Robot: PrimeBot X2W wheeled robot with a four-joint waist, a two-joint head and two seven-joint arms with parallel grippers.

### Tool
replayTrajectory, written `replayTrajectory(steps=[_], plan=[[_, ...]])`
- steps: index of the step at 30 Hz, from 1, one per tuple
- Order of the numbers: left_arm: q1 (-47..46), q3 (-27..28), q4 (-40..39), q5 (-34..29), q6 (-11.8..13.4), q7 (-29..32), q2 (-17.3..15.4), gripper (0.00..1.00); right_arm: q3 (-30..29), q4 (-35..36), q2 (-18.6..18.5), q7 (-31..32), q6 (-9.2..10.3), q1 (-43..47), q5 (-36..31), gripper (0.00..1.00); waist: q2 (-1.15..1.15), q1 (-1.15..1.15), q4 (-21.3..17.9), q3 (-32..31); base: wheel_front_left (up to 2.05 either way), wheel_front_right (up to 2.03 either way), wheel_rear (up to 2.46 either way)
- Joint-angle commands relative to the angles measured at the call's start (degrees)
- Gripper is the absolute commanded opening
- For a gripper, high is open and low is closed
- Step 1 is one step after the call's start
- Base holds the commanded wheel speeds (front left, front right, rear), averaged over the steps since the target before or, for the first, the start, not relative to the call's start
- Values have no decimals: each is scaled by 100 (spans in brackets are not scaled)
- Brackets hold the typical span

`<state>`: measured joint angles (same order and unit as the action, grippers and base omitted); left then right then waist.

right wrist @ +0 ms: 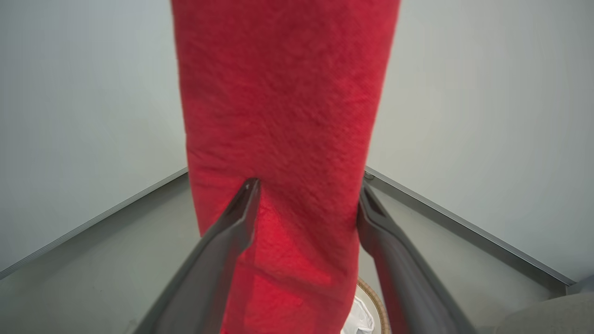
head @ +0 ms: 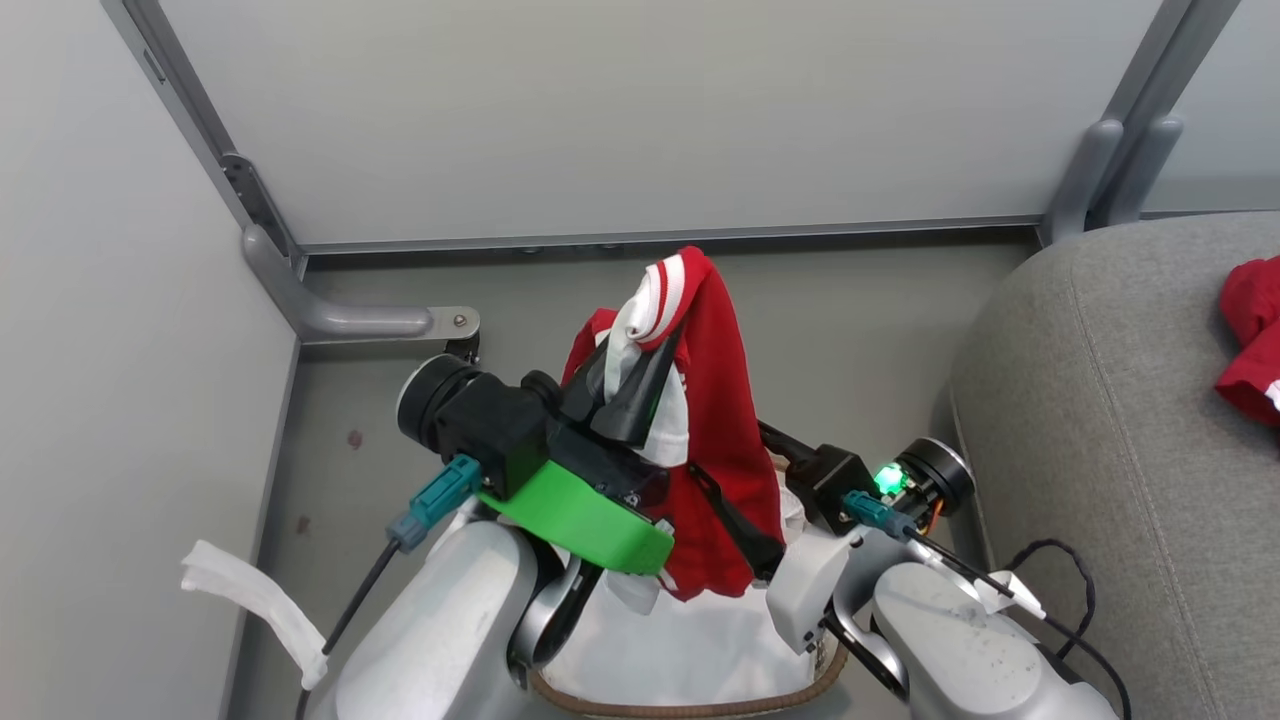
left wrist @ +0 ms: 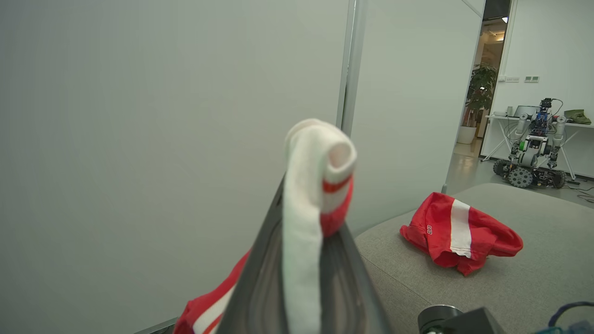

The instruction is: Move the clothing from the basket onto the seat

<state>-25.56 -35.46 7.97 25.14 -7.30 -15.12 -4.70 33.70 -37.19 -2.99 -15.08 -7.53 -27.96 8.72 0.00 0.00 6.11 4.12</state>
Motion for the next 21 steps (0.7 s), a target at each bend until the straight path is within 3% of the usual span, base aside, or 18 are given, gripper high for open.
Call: replayTrajectory(steps=[1,11,12,14,21], plan=[[-73,-11,-15,48,-30,-4,-15,0,-43,-18,-6,-13,8,-83,4,100,0,0,6,13,0,0,0],[-126,-156,-47,87,-31,-4,-7,0,75,-187,-2,-13,8,-240,68,100,0,0,42,69,0,0,0],[-135,-173,-46,92,-31,-4,-5,0,112,-211,-2,-13,8,-249,113,58,0,0,50,74,0,0,0],[-147,-205,-45,108,-31,-4,1,0,219,-267,2,-13,8,-282,183,0,0,0,68,84,0,0,0],[-136,-160,23,142,-31,-4,-42,0,250,-331,-5,-13,8,-235,468,0,0,0,89,99,0,0,0]])
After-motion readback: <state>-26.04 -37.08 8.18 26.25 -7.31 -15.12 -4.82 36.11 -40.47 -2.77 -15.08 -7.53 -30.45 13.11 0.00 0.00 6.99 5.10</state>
